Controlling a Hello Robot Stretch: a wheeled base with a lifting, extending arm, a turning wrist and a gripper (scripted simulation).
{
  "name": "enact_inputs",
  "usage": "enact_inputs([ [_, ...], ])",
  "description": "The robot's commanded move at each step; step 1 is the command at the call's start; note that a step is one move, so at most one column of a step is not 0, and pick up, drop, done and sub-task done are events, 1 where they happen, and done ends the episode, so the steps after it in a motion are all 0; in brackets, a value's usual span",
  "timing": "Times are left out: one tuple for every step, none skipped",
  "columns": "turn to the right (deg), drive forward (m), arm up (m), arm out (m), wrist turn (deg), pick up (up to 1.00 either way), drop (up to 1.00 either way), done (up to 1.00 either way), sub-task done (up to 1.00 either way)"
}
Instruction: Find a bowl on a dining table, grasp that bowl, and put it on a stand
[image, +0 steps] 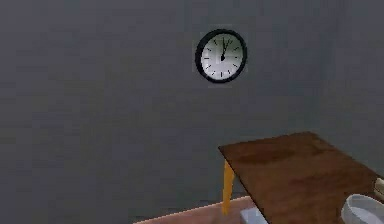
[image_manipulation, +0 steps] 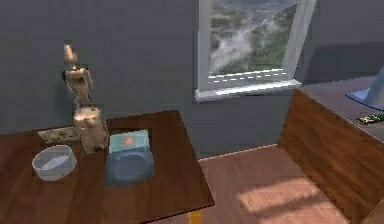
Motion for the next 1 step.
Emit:
enact_inputs([
  [0.0, 0.9, 0.0, 0.0, 0.0, 0.0, 0.0, 0.0, 0.0],
])
